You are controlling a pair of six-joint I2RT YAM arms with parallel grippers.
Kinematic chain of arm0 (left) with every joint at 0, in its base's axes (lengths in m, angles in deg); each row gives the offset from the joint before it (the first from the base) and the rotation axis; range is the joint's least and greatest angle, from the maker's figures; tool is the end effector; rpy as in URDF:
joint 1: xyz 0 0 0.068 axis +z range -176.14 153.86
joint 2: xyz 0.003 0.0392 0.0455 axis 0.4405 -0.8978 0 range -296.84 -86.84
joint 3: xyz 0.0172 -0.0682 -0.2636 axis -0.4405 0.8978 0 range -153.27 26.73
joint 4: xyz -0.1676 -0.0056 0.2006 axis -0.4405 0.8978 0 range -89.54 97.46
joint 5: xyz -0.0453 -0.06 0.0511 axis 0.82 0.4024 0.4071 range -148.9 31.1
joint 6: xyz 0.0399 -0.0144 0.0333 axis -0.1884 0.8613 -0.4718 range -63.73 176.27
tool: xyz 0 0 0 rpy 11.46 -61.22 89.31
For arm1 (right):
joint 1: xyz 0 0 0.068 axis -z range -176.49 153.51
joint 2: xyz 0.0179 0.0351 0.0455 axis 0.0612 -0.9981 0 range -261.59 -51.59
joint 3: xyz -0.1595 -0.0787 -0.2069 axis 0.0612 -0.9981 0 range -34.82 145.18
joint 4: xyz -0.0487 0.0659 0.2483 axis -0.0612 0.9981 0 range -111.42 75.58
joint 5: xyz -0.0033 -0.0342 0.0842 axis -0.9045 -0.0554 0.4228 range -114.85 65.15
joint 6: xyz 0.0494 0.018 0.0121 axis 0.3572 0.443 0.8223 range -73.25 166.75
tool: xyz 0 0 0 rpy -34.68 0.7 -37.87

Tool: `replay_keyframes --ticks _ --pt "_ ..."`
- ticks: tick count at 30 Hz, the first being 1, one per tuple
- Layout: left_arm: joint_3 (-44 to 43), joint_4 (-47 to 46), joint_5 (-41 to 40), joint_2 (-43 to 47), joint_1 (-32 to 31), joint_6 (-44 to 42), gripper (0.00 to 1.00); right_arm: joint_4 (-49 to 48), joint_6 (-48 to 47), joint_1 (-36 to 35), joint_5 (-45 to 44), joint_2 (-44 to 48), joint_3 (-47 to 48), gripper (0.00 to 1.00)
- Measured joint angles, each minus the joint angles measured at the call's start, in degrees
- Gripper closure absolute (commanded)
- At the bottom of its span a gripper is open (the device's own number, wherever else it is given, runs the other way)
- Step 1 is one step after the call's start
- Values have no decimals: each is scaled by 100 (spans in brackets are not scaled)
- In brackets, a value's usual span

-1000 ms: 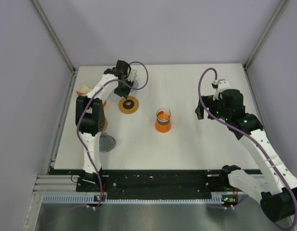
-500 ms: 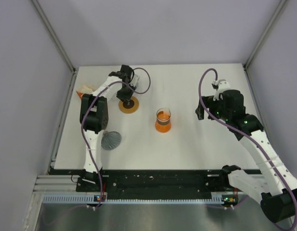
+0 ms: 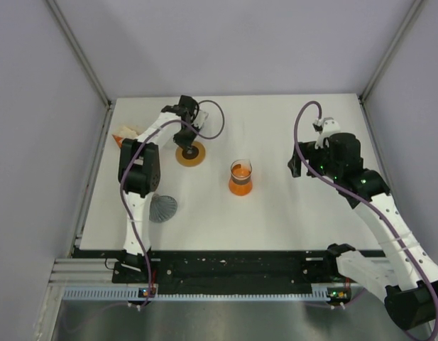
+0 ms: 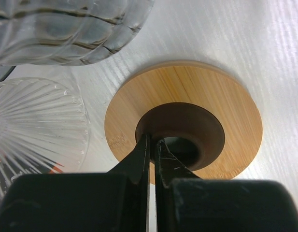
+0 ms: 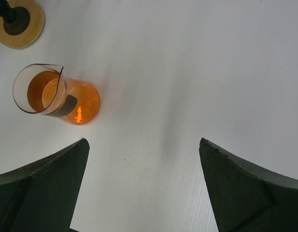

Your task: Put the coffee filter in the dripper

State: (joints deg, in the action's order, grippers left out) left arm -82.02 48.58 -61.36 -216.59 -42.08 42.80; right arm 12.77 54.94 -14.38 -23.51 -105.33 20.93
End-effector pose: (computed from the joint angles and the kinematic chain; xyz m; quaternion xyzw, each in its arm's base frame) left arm 0.4601 -0.1299 0.1822 0.2459 0.9520 0.0173 0.1815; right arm 0.1894 0.0620 0.3365 -0.0797 0.8717 0.1190 0.4686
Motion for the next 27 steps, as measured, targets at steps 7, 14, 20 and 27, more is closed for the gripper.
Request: replay_keyframes --ticks 7,14,20,27 --pt "81 85 955 334 72 83 100 79 105 0 354 2 181 5" --pt "94 411 1963 1045 72 264 100 -188 525 -111 929 -157 708 7" --pt "94 496 2922 1714 74 608 100 -942 1158 -1060 938 -798 1187 7" --pt "94 509 3342 2157 39 1086 100 -1718 1991 -1685 1058 -2363 1919 9"
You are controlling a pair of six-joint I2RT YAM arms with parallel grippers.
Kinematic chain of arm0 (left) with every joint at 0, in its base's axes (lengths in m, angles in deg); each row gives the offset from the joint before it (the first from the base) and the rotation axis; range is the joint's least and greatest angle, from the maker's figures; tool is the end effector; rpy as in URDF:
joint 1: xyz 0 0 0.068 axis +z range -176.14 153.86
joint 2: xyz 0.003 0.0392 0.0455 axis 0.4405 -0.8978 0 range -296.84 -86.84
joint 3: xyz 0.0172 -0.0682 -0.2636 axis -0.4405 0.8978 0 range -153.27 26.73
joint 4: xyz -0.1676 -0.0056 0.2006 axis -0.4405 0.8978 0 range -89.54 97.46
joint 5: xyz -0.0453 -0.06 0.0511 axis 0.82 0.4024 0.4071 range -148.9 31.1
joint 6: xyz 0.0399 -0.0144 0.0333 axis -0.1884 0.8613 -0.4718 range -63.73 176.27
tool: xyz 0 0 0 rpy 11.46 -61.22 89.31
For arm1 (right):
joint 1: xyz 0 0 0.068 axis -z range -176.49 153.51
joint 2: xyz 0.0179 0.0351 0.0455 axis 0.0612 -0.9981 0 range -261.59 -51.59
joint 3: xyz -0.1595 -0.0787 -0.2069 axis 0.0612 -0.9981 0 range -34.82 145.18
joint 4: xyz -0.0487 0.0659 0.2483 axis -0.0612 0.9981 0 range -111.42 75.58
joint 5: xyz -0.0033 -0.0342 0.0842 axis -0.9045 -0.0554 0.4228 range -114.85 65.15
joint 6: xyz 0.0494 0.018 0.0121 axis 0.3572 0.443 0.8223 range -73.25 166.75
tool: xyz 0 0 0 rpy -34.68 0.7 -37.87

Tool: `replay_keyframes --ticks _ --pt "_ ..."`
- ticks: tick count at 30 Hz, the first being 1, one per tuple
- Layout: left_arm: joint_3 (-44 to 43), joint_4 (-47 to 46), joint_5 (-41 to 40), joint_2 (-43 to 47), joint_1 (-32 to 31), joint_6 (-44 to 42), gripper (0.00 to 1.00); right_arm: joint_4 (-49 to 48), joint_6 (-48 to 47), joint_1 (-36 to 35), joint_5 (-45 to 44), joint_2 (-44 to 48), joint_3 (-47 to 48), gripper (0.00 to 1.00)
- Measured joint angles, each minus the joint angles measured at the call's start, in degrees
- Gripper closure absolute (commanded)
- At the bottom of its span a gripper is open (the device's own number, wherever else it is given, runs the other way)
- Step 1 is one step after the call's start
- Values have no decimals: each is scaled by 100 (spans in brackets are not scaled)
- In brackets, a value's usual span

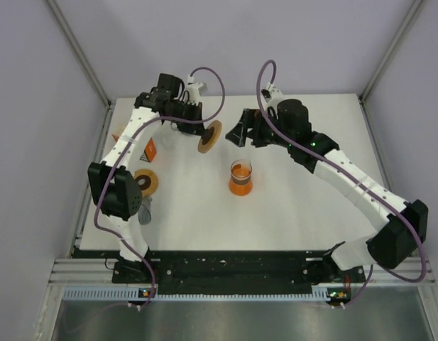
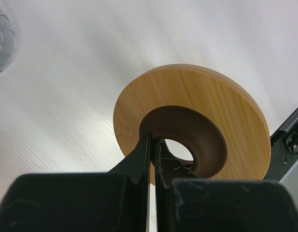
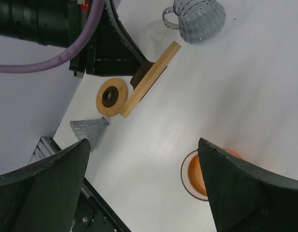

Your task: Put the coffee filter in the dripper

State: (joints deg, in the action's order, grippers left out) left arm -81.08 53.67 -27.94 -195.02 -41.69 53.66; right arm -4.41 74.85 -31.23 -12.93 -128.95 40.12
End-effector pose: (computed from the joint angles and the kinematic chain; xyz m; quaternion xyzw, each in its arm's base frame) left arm 0.3899 -0.1276 0.3385 0.2269 0.8908 -0.2858 0.2706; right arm 0.2524 0.1839 0.3845 -0.1070 0.8070 0.3718 0.4461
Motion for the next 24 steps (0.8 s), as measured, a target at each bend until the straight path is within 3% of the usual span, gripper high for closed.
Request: replay_keyframes --ticks 13,17,21,24 --pt "133 -107 -367 334 -396 142 100 -918 968 -42 417 -1228 337 28" --pt "133 -190 -435 337 -487 146 100 -1032 1078 -42 507 -1392 361 51" --pt "133 -227 -446 354 -492 149 100 -1047 1064 -42 529 -1443 361 96" --pt "146 -243 -479 422 -455 149 100 -916 1034 -20 343 -1453 361 100"
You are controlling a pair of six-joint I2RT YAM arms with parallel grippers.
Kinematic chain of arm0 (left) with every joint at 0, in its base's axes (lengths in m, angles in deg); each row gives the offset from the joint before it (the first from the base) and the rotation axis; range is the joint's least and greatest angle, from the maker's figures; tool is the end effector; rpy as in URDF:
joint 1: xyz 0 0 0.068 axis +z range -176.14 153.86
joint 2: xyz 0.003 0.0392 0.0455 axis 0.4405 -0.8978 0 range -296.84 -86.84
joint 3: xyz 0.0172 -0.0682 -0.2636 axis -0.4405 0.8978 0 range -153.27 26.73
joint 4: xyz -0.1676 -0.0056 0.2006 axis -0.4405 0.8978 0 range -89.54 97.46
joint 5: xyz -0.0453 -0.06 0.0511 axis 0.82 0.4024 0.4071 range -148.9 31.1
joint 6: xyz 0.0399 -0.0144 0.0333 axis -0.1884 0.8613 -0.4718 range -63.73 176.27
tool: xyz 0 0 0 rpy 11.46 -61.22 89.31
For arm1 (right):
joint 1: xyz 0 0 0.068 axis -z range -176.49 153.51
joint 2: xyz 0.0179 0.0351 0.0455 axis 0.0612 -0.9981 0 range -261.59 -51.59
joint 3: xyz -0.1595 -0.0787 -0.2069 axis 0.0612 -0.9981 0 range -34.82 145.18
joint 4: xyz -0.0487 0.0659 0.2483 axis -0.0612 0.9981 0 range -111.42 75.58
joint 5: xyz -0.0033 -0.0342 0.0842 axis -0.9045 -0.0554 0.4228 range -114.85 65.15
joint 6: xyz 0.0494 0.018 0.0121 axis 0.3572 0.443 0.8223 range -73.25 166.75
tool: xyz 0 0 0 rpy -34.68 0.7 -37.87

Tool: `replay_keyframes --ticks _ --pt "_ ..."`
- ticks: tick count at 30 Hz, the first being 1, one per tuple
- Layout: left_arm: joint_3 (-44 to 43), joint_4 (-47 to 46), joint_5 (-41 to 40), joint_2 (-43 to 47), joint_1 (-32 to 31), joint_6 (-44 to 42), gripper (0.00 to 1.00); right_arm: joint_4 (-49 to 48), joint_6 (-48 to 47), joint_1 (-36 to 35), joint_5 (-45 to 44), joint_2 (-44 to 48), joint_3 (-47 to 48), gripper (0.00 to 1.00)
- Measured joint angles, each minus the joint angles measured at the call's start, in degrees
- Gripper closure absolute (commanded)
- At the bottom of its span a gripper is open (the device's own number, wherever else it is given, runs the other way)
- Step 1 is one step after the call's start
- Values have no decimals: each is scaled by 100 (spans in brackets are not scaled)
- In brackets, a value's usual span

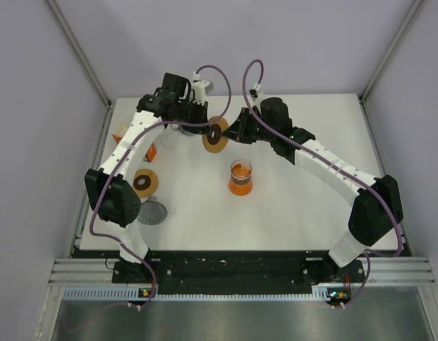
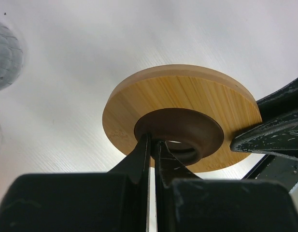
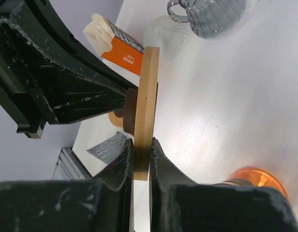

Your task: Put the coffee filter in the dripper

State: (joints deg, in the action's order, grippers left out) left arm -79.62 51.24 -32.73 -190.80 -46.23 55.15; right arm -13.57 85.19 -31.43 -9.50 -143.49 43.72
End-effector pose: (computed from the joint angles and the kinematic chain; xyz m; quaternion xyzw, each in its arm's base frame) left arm 0.3668 -0.1510 0.3606 0.2467 0.8802 -0.2657 0.3063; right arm 0.3078 0.2264 0.3399 -0.0505 0.8197 0.4229 0.3831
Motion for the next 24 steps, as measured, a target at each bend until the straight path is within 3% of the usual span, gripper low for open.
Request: replay_keyframes --ticks 2,3,6,9,10,14,17,19,24 --pt "0 -26 -7 55 24 -4 81 -17 -85 4 -28 -2 0 100" --pt "0 -22 -4 66 24 -15 62 -24 -186 -11 -44 13 9 100" --pt "-70 63 140 85 42 -4 40 -11 -745 -22 -144 70 22 100" --pt "-332 153 501 96 149 164 32 107 -1598 -55 -501 247 20 100" --pt "-428 149 654 116 227 289 24 140 -1963 -83 -699 367 11 100" --pt "-671 52 1213 332 713 822 10 -201 -3825 -380 -1528 1172 -391 100" --pt "-697 -103 1543 579 988 1198 1 -1117 -5786 -1054 -2323 1978 -1215 100" --pt "-697 -221 1799 708 986 1482 1 -1888 -7095 -1600 -2850 2273 -1803 100" --pt "-533 -592 2243 885 844 2033 2 -3816 -10045 -2437 -3930 2044 -3139 100"
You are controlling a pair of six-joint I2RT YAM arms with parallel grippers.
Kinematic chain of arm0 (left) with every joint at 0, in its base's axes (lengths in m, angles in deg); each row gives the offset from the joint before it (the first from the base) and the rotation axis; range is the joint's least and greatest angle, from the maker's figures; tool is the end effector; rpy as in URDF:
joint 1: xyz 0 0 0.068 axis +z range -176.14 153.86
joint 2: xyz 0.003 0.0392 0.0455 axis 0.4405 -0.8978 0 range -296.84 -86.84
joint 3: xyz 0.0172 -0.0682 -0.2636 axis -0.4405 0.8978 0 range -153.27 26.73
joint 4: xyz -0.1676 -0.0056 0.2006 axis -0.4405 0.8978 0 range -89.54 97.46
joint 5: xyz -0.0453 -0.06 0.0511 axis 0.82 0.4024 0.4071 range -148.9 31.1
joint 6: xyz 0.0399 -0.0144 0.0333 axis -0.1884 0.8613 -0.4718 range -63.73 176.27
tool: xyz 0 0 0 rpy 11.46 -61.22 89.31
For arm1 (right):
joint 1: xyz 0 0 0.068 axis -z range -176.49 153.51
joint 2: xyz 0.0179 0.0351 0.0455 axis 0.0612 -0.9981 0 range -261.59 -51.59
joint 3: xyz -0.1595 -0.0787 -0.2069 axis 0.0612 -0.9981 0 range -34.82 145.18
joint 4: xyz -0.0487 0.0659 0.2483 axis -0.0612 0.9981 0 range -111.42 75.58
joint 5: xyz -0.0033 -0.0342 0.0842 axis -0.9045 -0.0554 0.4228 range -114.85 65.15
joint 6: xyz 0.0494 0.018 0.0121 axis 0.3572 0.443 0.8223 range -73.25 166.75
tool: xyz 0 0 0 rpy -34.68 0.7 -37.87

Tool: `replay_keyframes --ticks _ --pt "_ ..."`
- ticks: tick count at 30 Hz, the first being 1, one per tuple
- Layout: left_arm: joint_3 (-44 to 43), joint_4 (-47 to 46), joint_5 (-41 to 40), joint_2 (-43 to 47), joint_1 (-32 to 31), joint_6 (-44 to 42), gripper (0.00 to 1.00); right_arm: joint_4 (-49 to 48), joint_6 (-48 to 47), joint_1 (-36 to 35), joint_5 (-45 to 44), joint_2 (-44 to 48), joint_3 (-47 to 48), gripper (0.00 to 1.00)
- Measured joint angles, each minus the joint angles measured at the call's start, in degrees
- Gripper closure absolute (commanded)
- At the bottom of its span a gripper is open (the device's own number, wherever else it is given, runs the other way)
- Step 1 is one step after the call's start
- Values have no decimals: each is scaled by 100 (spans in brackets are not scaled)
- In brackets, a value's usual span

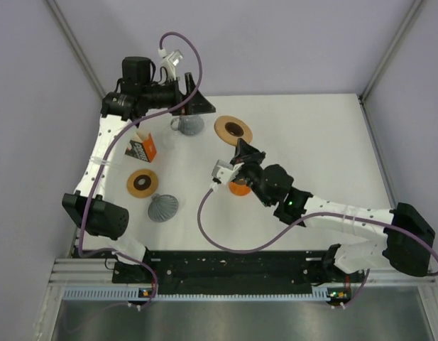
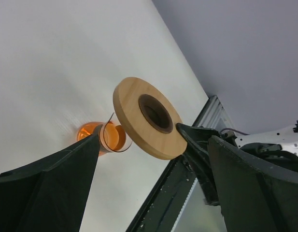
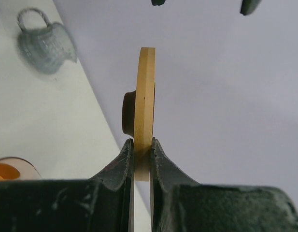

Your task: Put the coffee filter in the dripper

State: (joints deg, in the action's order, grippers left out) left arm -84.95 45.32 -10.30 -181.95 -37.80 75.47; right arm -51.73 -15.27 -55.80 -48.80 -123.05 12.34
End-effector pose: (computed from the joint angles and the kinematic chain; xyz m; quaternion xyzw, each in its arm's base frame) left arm 0.3346 -0.0964 0.4575 0.1592 0.7946 -0.4649 0.3565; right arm 0.1605 0.2420 0.3288 -0.4951 0.4550 -0.1560 0.7235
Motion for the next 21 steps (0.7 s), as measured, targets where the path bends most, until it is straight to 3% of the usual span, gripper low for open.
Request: replay_keyframes --ticks 7,9,14,16,17,21 --pt "776 -201 157 11 -243 396 12 -1222 -2052 -433 -636 -345 -293 100" --pt "841 -221 190 -37 -337 474 20 -1554 -2420 -511 -719 -378 -293 100" --pt "841 -398 289 -44 -481 590 59 -1812 -3045 -546 -861 -522 -389 100" --pt "841 -446 385 -42 -533 640 91 -1803 -3093 -546 -879 -522 -411 100" --pt "841 -485 437 -42 -557 706 100 -1794 -3075 -549 -918 -522 -413 100" --pt "1034 -846 780 -28 -516 1480 100 -1600 -2933 -616 -977 -511 -431 100"
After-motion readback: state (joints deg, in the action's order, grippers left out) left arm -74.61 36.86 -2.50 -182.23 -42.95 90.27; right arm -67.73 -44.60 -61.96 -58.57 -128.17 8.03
